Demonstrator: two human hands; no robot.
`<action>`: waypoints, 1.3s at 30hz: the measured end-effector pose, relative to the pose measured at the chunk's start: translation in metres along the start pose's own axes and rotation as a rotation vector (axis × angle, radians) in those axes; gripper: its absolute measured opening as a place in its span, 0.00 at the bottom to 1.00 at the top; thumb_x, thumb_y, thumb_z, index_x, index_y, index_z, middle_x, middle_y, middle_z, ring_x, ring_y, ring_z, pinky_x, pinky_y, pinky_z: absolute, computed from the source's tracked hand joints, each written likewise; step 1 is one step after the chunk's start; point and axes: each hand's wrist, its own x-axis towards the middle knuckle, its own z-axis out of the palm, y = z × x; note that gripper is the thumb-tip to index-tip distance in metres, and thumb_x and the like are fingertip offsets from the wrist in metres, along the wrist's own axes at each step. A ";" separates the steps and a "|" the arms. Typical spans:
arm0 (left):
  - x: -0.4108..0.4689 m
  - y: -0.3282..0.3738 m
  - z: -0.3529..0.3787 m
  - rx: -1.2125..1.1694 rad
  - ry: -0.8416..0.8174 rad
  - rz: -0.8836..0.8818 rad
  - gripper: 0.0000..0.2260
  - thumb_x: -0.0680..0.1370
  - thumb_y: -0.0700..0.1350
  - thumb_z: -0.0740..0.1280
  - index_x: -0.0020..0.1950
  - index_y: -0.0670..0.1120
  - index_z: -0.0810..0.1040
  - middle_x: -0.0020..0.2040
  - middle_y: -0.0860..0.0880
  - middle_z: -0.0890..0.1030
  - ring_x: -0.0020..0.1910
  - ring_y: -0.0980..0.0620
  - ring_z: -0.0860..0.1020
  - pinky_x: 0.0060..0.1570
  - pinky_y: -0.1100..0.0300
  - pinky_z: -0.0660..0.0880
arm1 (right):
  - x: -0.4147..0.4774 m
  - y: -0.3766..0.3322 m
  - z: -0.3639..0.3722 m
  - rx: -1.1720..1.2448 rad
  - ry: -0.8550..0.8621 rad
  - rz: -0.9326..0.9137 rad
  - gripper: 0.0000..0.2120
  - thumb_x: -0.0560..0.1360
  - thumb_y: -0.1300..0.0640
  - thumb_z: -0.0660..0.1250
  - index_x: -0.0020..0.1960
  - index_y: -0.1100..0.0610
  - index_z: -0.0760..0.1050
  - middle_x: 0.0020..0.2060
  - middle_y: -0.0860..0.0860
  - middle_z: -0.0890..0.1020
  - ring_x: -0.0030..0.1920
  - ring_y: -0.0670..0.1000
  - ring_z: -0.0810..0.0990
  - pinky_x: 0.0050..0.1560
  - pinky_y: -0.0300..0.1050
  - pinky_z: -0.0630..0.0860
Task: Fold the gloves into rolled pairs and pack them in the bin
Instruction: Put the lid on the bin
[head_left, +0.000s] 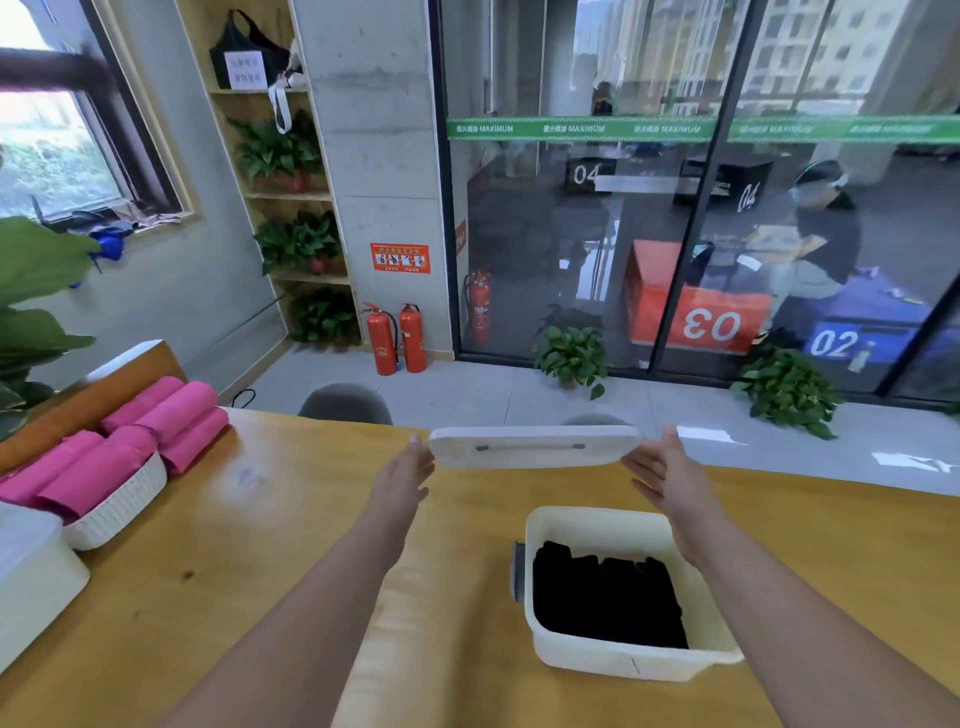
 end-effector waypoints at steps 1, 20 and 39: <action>-0.003 -0.003 0.005 -0.004 -0.020 -0.002 0.26 0.87 0.62 0.55 0.75 0.46 0.75 0.69 0.50 0.80 0.70 0.51 0.77 0.75 0.46 0.71 | -0.002 0.003 -0.008 -0.003 -0.002 -0.002 0.35 0.83 0.30 0.54 0.67 0.57 0.80 0.62 0.50 0.85 0.63 0.48 0.83 0.71 0.53 0.76; -0.068 -0.066 0.098 0.248 -0.259 0.030 0.25 0.77 0.34 0.59 0.64 0.59 0.82 0.52 0.61 0.86 0.46 0.62 0.82 0.41 0.68 0.76 | -0.042 0.081 -0.103 -0.424 0.115 -0.012 0.24 0.86 0.57 0.54 0.81 0.49 0.68 0.79 0.47 0.68 0.78 0.54 0.66 0.79 0.55 0.63; -0.079 -0.137 0.113 0.357 -0.157 0.042 0.30 0.86 0.39 0.64 0.85 0.57 0.61 0.83 0.62 0.58 0.84 0.57 0.53 0.82 0.52 0.57 | -0.068 0.176 -0.118 -0.812 0.067 -0.159 0.28 0.87 0.57 0.54 0.86 0.50 0.53 0.84 0.35 0.46 0.79 0.34 0.50 0.75 0.37 0.58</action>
